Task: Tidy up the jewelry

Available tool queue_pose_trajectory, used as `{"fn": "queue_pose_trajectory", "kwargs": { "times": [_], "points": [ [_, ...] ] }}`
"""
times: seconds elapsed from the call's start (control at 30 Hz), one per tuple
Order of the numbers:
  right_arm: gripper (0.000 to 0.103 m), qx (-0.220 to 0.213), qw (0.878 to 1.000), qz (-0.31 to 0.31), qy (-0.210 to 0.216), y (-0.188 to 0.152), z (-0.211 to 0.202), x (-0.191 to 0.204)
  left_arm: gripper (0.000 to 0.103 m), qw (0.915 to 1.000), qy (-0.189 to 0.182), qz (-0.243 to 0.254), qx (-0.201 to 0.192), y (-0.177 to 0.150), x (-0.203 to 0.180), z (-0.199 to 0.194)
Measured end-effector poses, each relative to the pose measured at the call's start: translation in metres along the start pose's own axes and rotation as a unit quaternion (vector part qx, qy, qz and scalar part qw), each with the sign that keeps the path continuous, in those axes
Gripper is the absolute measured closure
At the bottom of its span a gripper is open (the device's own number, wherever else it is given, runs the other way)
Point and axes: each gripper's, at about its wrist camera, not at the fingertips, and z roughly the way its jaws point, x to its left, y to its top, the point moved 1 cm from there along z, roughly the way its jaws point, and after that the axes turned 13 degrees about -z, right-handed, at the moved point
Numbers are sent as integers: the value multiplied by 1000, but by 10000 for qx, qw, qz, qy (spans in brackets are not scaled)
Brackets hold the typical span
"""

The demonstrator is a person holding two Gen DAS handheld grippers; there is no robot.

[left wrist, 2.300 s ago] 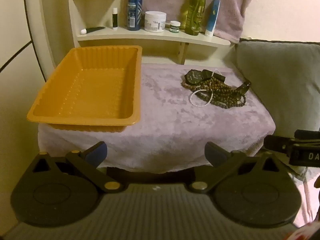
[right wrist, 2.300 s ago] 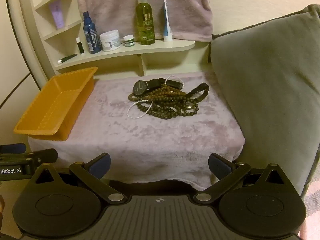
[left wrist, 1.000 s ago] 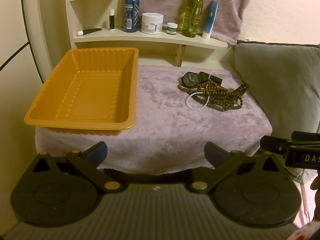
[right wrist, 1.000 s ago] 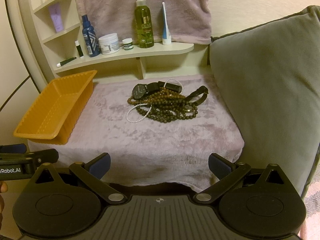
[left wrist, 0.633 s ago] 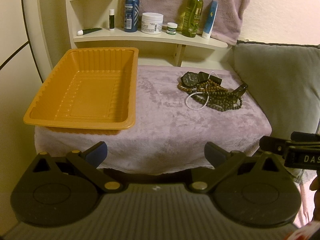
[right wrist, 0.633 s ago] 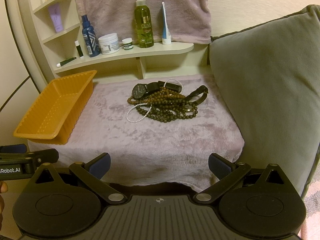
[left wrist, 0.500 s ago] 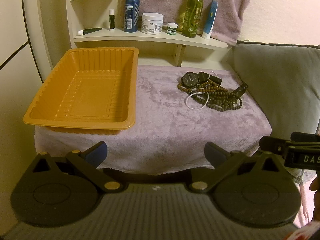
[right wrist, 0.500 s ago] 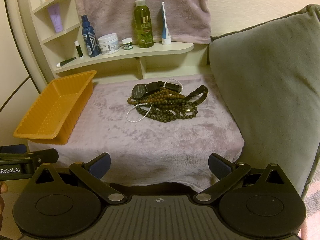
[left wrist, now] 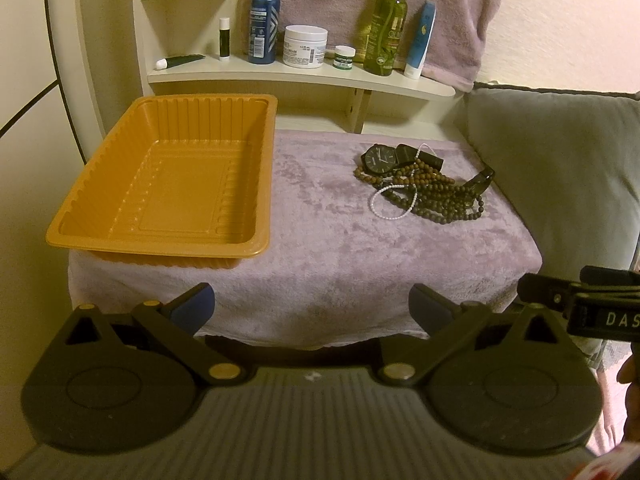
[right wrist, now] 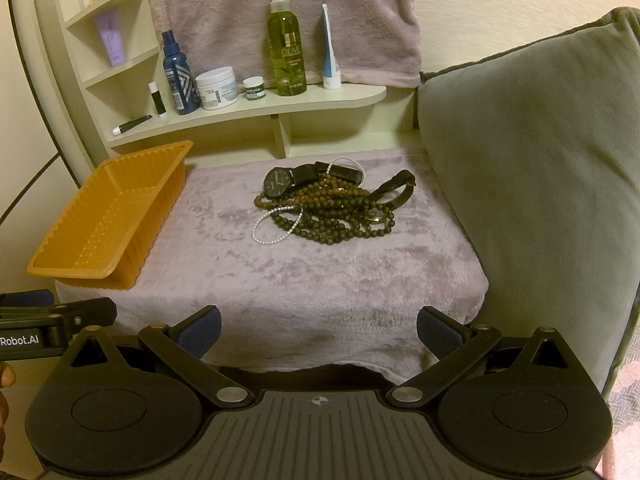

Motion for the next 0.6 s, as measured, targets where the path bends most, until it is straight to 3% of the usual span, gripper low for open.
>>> {"fn": "queue_pose_trajectory", "kwargs": {
  "times": [0.6],
  "points": [
    [0,-3,10000,4,-1,0,0,0,1,10000,-13,-6,14,0,-1,0]
  ]
}}
